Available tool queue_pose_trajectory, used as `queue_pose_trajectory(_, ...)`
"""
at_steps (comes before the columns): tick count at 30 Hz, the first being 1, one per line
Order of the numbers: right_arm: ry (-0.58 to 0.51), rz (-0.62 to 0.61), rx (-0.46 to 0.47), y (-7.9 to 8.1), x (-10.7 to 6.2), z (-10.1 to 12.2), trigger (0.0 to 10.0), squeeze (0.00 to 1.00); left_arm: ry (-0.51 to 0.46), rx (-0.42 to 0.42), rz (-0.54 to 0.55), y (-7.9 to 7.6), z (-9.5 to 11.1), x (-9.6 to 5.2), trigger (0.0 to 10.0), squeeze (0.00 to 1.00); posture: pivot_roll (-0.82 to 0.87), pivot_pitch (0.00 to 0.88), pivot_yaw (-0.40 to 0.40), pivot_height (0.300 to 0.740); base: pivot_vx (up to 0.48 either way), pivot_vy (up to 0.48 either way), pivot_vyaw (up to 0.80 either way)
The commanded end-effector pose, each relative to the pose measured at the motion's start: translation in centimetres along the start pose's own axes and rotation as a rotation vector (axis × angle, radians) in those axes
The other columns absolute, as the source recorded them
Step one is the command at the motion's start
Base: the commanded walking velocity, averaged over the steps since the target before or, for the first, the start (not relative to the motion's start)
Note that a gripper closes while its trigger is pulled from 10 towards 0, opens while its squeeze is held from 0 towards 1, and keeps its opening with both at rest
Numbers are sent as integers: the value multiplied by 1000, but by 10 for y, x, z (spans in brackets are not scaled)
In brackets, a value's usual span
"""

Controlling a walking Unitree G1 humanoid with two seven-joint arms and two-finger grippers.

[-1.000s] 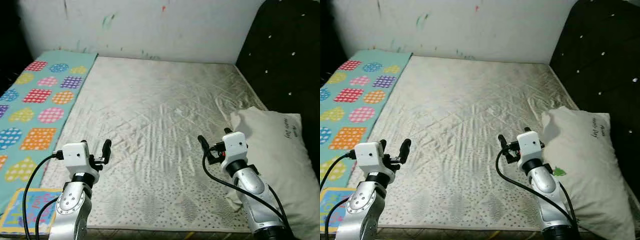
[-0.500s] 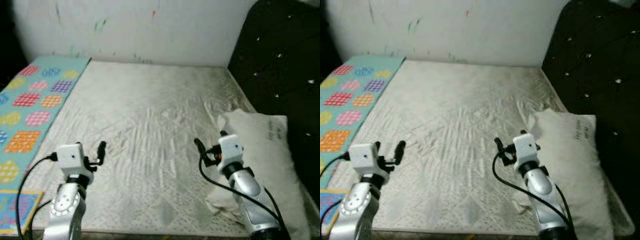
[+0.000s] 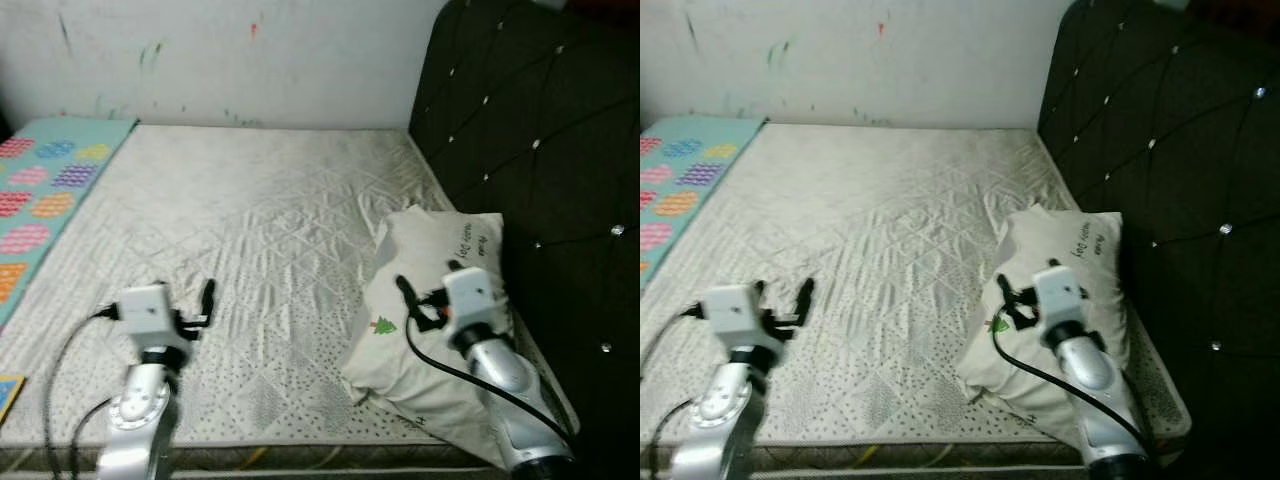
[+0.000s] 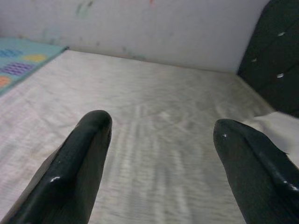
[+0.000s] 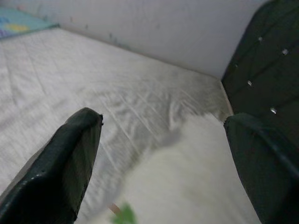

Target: Clean up the room

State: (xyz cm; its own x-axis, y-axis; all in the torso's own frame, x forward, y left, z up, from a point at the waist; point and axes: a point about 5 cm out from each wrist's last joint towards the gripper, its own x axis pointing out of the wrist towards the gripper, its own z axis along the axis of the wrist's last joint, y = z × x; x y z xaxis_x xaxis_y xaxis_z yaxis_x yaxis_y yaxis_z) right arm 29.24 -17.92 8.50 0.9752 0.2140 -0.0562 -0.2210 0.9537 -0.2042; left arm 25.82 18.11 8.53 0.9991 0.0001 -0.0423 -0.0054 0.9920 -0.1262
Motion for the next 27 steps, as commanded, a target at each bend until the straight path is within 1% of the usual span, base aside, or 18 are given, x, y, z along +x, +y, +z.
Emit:
queue_pose_trajectory(1, -25, 3, 1, 2, 4, 6, 10000, 0, 0, 20, 0, 3, 2, 1, 10000, 0, -88, 0, -40, 740, 0, -349, 0)
queue_pose_trajectory(11, -28, 6, 0, 2, 5, 7, 10000, 0, 3, 20, -4, 2, 1, 1, 10000, 0, -87, 0, -43, 740, 0, -346, 0)
queue_pose_trajectory(24, -26, 3, 14, 2, 5, 7, 10000, 0, -10, -10, -1, 3, 1, 2, 10000, 0, -87, 0, -44, 740, 0, 0, 0)
queue_pose_trajectory(27, -24, 1, 18, 1, 6, 7, 10000, 0, -8, -14, 3, 3, 2, 2, 10000, 0, -89, 0, -45, 740, 0, 0, -800)
